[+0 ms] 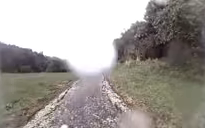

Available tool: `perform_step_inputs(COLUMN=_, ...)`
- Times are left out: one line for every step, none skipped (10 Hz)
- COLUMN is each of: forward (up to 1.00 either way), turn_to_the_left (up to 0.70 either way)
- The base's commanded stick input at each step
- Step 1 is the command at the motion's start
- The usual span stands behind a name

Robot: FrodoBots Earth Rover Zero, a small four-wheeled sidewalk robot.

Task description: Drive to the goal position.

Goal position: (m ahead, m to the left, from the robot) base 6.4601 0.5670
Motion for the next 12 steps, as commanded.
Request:
perform_step_inputs(forward=0.7, turn_to_the_left=0.0)
perform_step_inputs(forward=0.7, turn_to_the_left=0.0)
perform_step_inputs(forward=0.7, turn_to_the_left=0.0)
perform_step_inputs(forward=0.7, turn_to_the_left=0.0)
perform_step_inputs(forward=0.7, turn_to_the_left=0.0)
perform_step_inputs(forward=0.7, turn_to_the_left=0.0)
perform_step_inputs(forward=0.7, turn_to_the_left=0.0)
perform_step_inputs(forward=0.7, turn_to_the_left=0.0)
perform_step_inputs(forward=0.7, turn_to_the_left=0.0)
perform_step_inputs(forward=0.7, turn_to_the_left=0.0)
perform_step_inputs(forward=0.7, turn_to_the_left=0.0)
perform_step_inputs(forward=0.7, turn_to_the_left=0.0)
